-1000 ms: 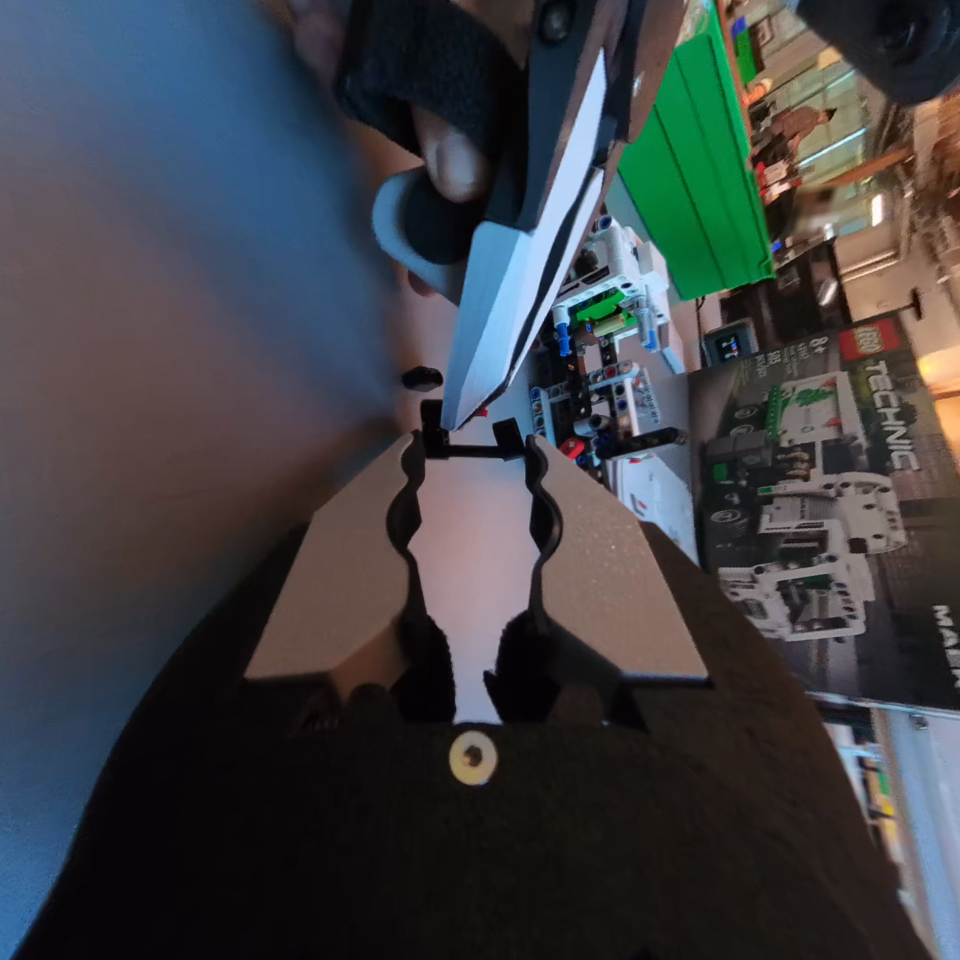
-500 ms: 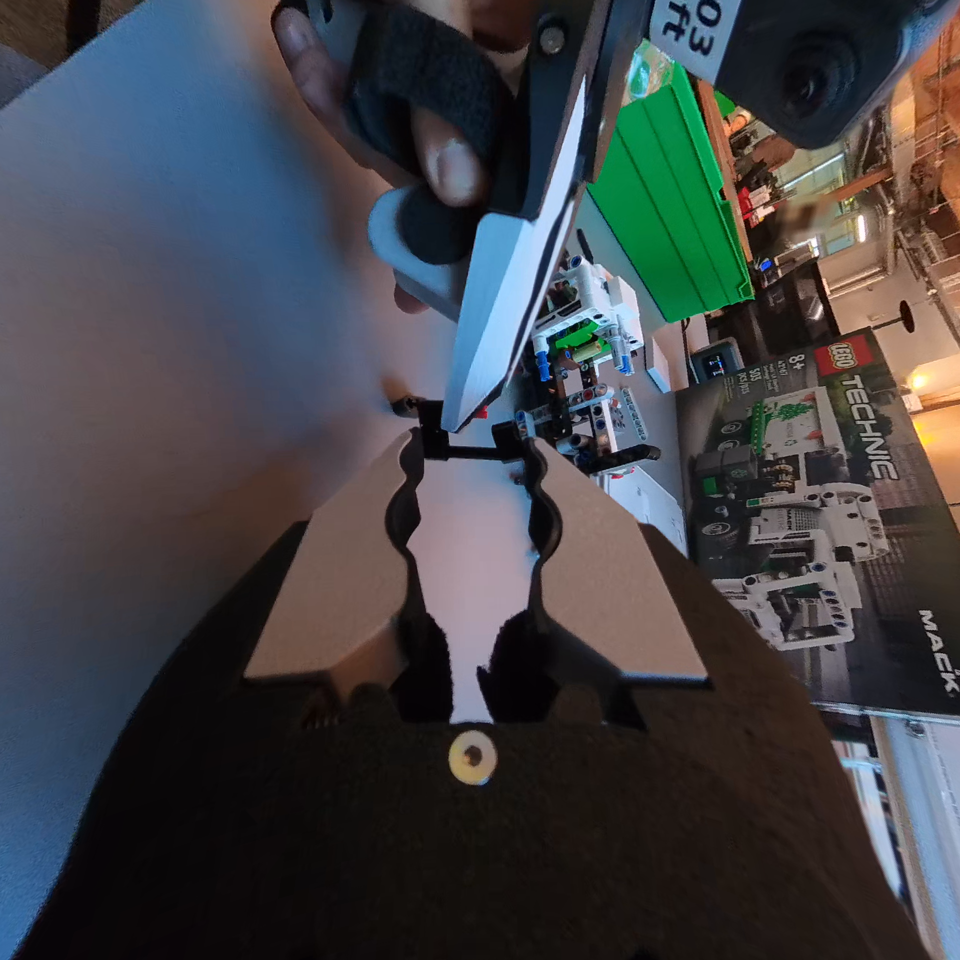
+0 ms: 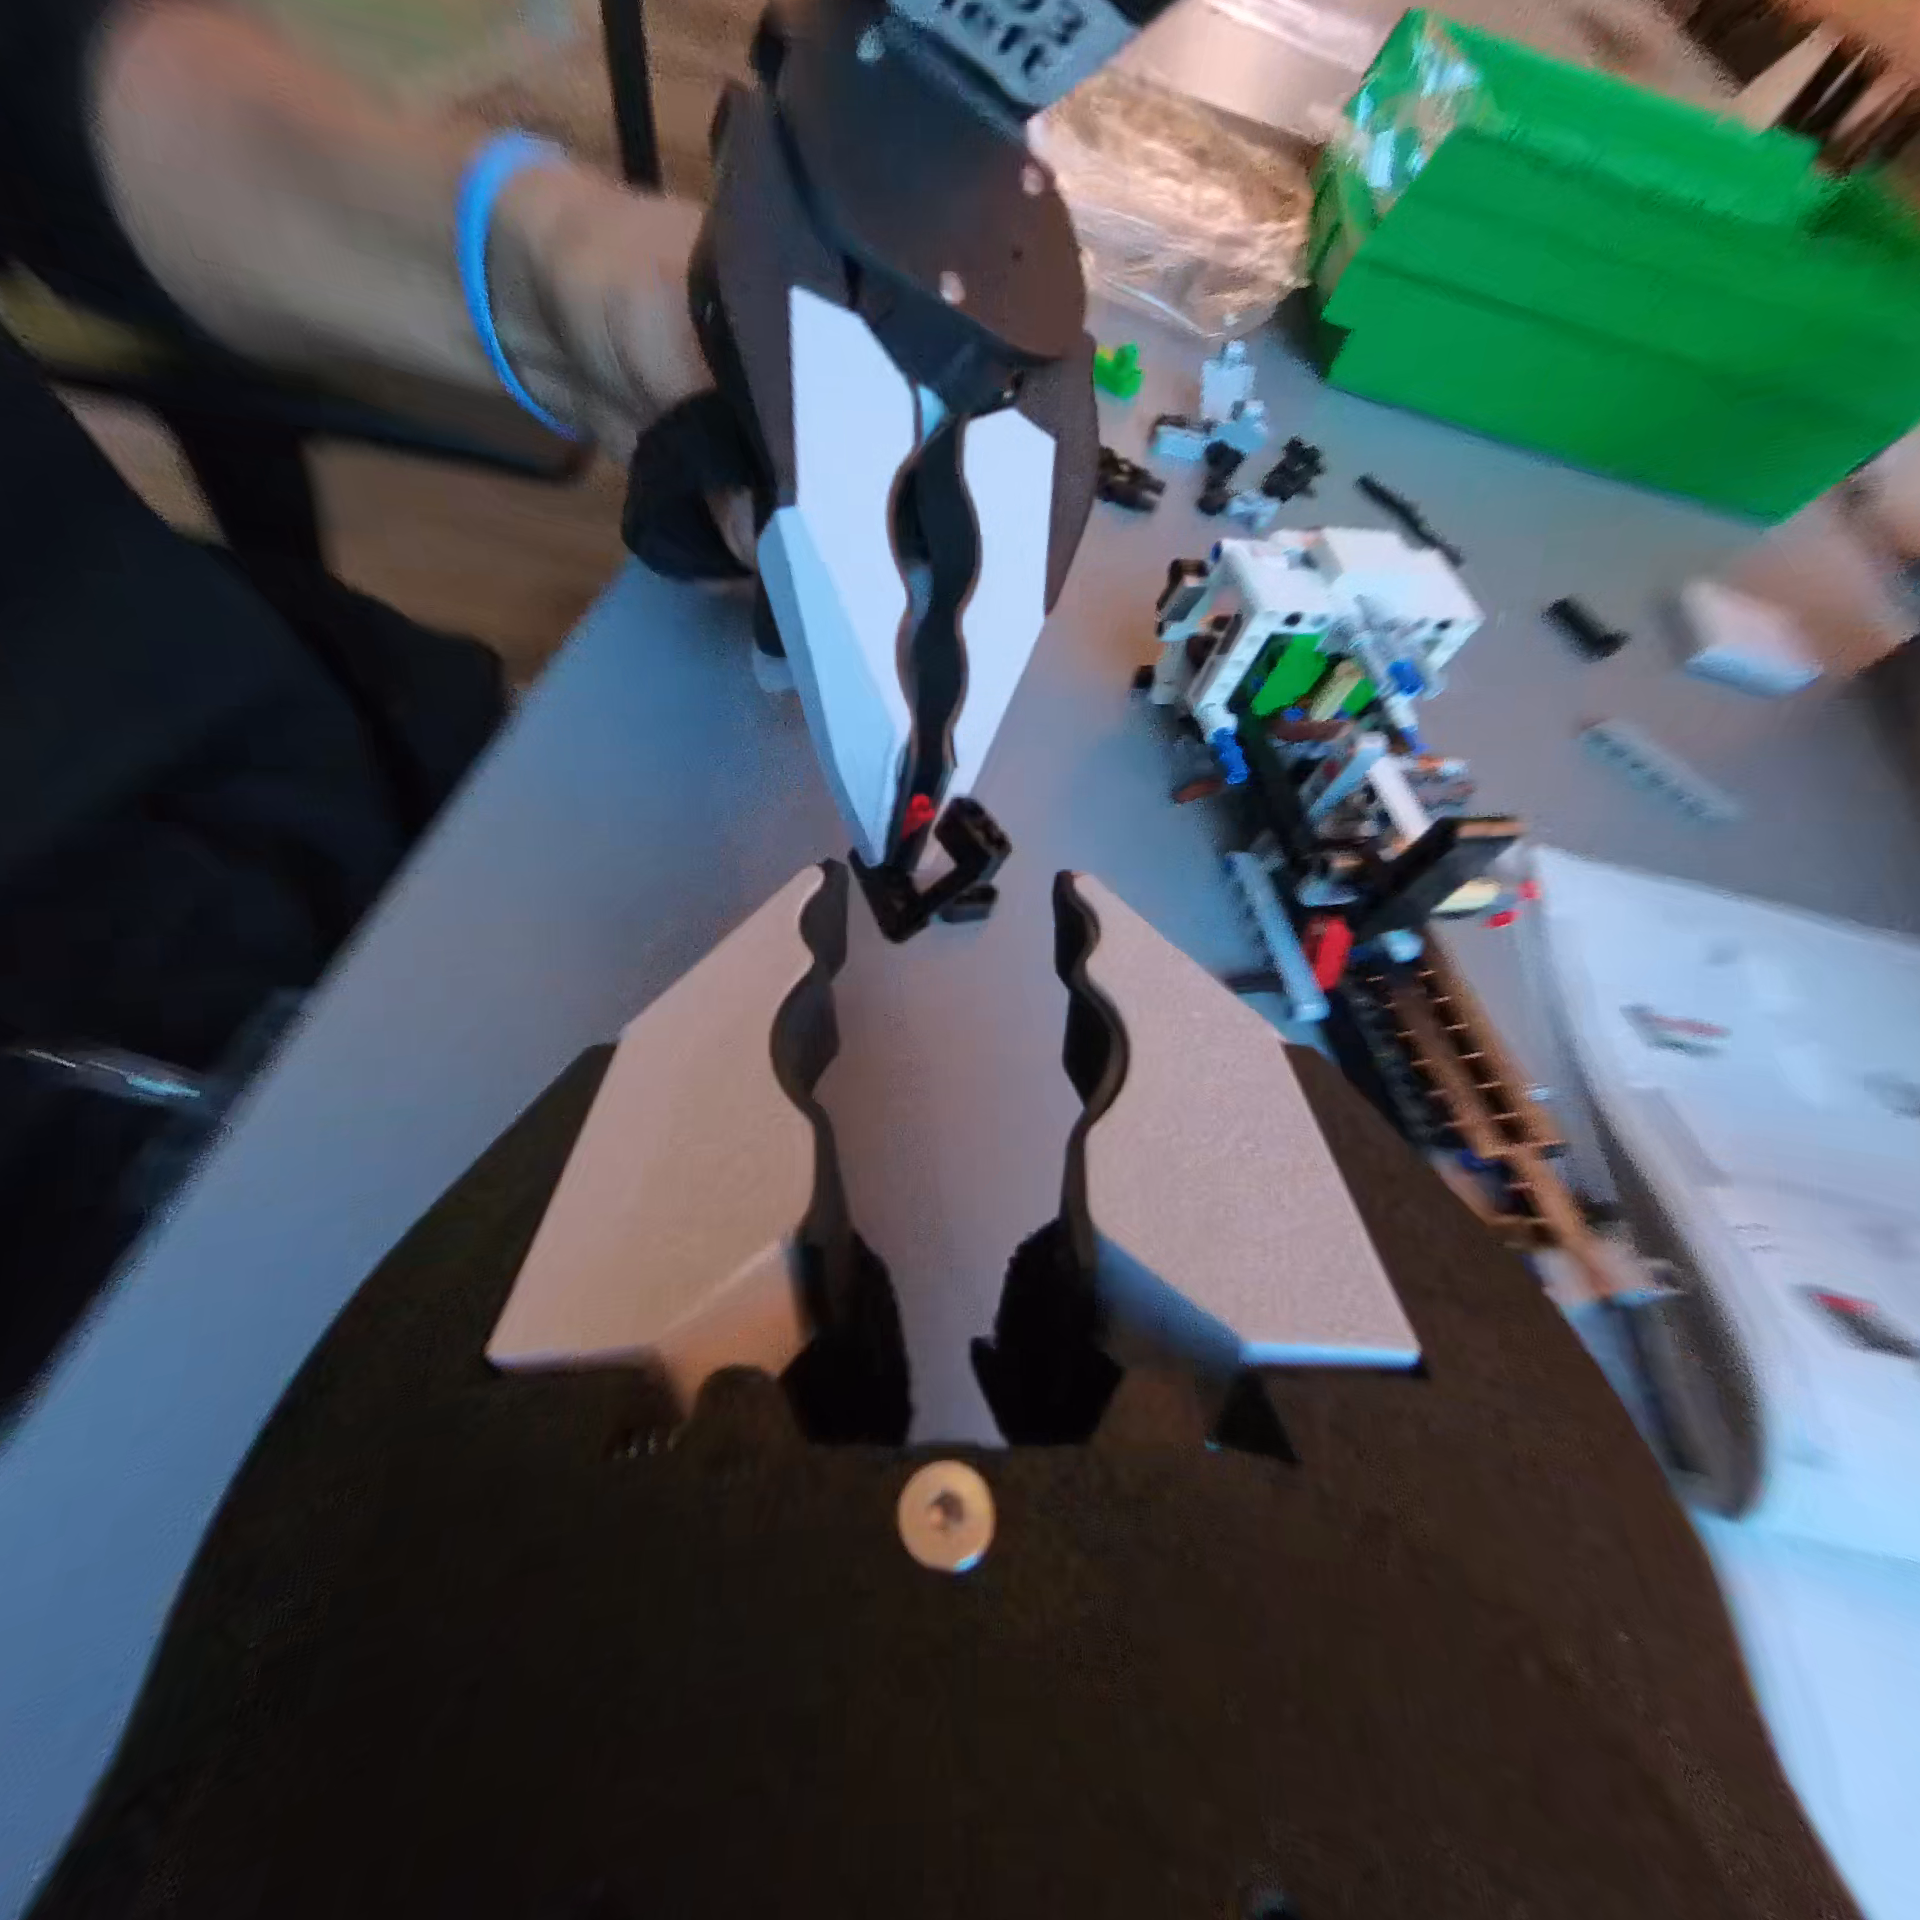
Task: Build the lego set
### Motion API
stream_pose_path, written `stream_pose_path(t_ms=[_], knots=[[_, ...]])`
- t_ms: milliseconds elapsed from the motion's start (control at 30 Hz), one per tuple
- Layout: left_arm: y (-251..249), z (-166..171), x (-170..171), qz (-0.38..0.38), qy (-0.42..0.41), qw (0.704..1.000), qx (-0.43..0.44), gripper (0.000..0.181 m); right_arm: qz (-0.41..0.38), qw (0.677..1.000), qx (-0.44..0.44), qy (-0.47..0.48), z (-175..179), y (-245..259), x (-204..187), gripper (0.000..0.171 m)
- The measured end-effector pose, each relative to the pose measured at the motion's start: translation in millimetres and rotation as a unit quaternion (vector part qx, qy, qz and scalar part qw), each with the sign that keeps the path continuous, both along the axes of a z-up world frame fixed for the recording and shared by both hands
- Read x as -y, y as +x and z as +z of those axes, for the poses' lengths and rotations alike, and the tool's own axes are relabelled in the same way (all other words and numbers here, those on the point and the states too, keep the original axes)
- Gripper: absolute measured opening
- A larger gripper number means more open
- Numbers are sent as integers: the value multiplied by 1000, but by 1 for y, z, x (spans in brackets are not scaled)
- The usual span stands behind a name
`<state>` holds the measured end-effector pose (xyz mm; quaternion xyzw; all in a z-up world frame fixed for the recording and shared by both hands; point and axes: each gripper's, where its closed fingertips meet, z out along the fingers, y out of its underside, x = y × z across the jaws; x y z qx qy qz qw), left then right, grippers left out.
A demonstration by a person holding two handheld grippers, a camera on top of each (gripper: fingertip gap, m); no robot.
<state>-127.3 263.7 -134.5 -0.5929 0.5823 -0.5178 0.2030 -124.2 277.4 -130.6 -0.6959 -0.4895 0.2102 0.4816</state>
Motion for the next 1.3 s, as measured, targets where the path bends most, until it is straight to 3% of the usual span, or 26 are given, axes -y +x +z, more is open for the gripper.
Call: stream_pose_path(t_ms=[133, 233, 333, 367, 433, 500, 633, 800, 933, 1033, 1300], knots=[[-6, 43, -1, -7, -60, 992, 112, 3, 30, 977, -153, -145, 19, -10, 7, 32], [-9, 54, 0, -12, -65, 988, 142, 2, 58, 950, -242, -188, 37, -19, 12, 24], [-9, 59, 3, -22, -79, 985, 152, 2, 70, 935, -277, -210, 45, -23, 15, 17], [-9, 60, 4, -23, -83, 984, 155, 2, 67, 933, -283, -213, 45, -22, 14, 7], [-8, 62, 6, -26, -89, 983, 158, 2, 79, 925, -299, -219, 48, -21, 15, 6], [-8, 60, 4, -21, -90, 984, 149, 3, 78, 928, -289, -224, 45, -21, 16, 6], [-9, 70, -10, 25, -92, 981, 169, 23, 57, 930, -282, -228, 42, -18, 8, 6], [-6, 74, -13, 33, -74, 983, 165, 22, 53, 934, -266, -232, 37, -21, 9, 6], [-3, 67, -6, 23, -44, 989, 140, 6, 53, 937, -258, -230, 37, -23, 11, 6], [-4, 66, -3, 14, -31, 992, 125, 6, 56, 942, -248, -221, 36, -23, 13, 6], [-17, 42, 8, -48, 59, 996, -34, 7, 56, 964, -150, -213, 16, -28, 22, 6]])
